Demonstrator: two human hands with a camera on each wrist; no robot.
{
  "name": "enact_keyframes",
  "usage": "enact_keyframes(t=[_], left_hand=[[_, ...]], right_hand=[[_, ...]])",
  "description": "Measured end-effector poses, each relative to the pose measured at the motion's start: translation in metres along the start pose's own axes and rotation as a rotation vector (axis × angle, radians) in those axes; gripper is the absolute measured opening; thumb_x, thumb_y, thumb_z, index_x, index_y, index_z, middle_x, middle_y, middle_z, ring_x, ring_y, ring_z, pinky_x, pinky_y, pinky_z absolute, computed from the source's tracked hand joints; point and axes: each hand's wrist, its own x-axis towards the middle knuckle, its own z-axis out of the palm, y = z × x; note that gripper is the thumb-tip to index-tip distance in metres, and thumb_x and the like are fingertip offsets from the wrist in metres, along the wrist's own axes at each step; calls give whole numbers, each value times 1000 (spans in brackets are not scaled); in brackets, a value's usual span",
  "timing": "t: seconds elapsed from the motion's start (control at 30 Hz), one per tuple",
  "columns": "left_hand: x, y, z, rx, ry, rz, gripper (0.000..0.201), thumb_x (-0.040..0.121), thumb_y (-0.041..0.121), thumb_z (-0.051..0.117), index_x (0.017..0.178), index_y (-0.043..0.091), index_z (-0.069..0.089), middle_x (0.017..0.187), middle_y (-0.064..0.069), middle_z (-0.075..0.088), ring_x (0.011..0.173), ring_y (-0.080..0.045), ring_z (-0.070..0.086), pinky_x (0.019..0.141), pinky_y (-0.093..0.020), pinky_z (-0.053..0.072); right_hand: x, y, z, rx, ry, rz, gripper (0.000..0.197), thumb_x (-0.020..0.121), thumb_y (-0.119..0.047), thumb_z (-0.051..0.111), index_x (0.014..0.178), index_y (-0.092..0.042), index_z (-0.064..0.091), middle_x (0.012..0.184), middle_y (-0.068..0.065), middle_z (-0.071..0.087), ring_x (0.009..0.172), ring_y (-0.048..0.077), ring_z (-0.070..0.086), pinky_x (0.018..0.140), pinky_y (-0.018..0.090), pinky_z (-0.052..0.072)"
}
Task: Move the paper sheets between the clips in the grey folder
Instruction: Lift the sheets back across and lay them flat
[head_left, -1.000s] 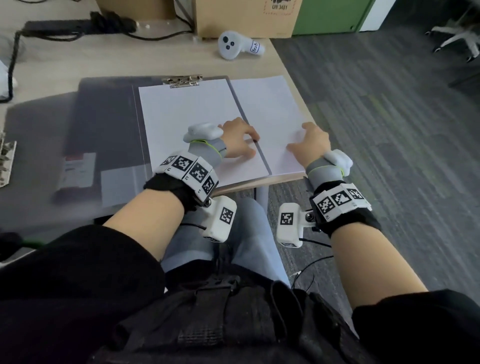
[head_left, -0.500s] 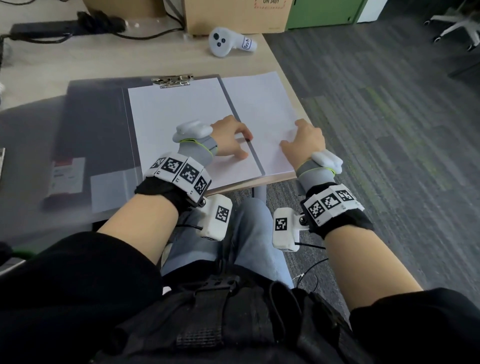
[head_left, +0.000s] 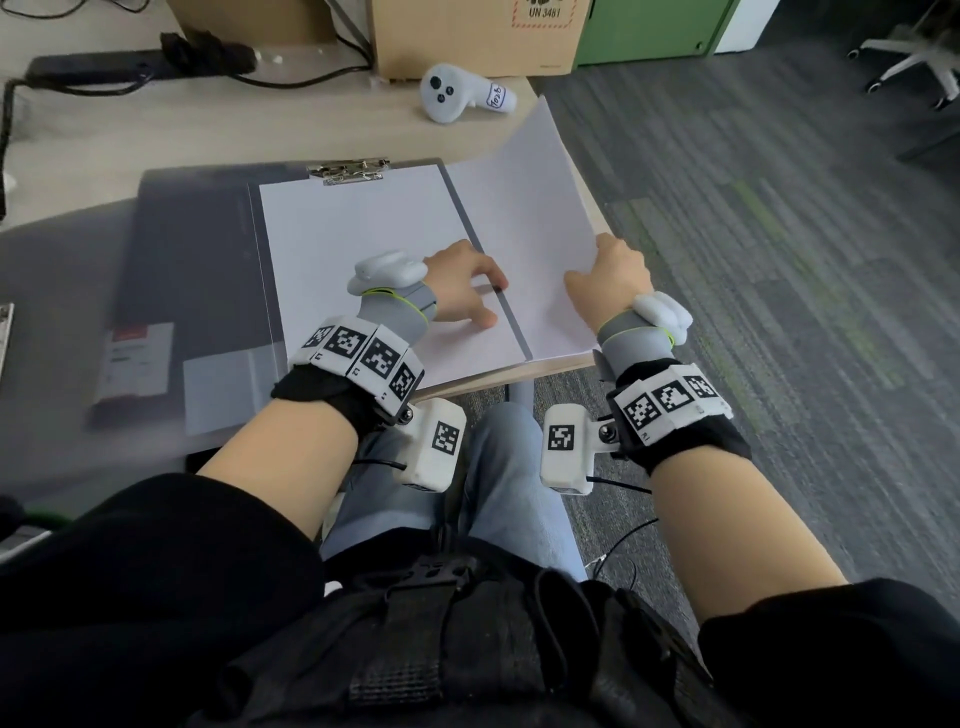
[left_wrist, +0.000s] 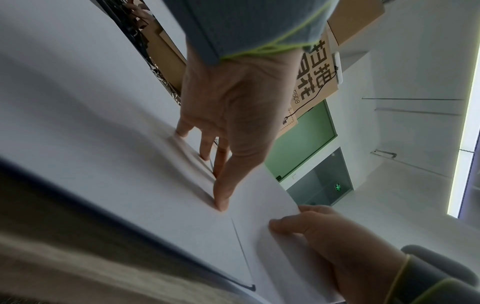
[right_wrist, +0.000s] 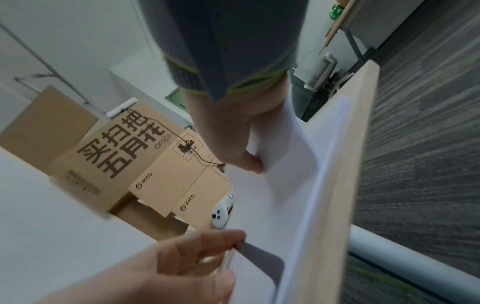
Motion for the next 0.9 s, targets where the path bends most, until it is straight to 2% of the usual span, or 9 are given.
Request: enact_keyframes(t=[0.2, 0.3, 0.37, 0.43, 0.5, 0.6, 0.67, 0.77, 0.9], left_hand=[[2, 2, -2, -95, 18, -30, 34, 79, 22, 67, 113, 22, 66, 128, -9, 51, 120, -28, 50, 104, -35, 38], [-1, -1, 0, -203, 30, -61, 33, 81, 16, 65, 115, 15, 65, 125, -9, 61, 120, -24, 55, 104, -30, 40], [0, -3, 3, -258, 59, -90, 38, 84, 16, 62, 121, 13, 60, 125, -9, 62, 119, -25, 56, 103, -30, 41], [3, 1, -2, -370, 143, -126, 42, 88, 21, 59, 128, 11, 53, 130, -8, 58, 121, -26, 54, 103, -32, 42], [2, 22, -22, -530, 274, -77, 47, 92, 27, 54, 135, 11, 44, 135, -8, 53, 124, -25, 51, 105, -35, 41], [8, 24, -37, -713, 391, -79, 48, 95, 31, 48, 136, 10, 39, 135, -8, 53, 125, -22, 49, 103, -31, 38], [6, 23, -44, -827, 461, -53, 43, 89, 32, 53, 126, 12, 48, 121, -7, 61, 112, -21, 58, 94, -31, 43], [3, 18, -59, -966, 585, -32, 24, 73, 21, 57, 96, 20, 53, 90, -1, 63, 81, -20, 58, 75, -30, 46], [-9, -3, -72, -1012, 734, -93, 22, 59, 6, 49, 70, 24, 47, 79, -4, 55, 74, -19, 48, 68, -26, 41]], right_hand=[[8, -4, -14, 187, -33, 2, 41, 82, -12, 49, 122, -11, 58, 108, 19, 58, 96, 37, 56, 81, 35, 47], [0, -8, -28, 155, 100, -12, 25, 84, -11, 47, 105, -15, 60, 103, 19, 58, 92, 39, 53, 70, 34, 38], [-5, -10, -41, 179, 216, -33, 27, 86, -9, 46, 109, -15, 59, 100, 16, 58, 88, 36, 50, 69, 34, 39], [-3, -11, -56, 297, 322, -106, 26, 86, -7, 46, 107, -10, 60, 93, 12, 61, 79, 28, 47, 69, 32, 42], [-7, -12, -86, 440, 420, -217, 16, 85, -5, 47, 90, -13, 61, 75, -1, 59, 71, 21, 45, 60, 23, 39], [-10, -16, -84, 668, 414, -299, 21, 83, -1, 49, 74, -20, 52, 61, -17, 45, 52, 0, 44, 49, 12, 31], [-16, -16, -77, 815, 385, -311, 25, 81, 0, 50, 70, -23, 50, 62, -14, 48, 51, -5, 44, 53, 9, 35], [-15, -17, -73, 950, 289, -275, 14, 79, 0, 53, 79, -12, 60, 69, -7, 58, 61, 3, 51, 63, 17, 44], [-21, -30, -60, 1005, 29, -244, 17, 68, -1, 56, 72, -16, 61, 60, -15, 62, 57, 2, 54, 58, 19, 47]])
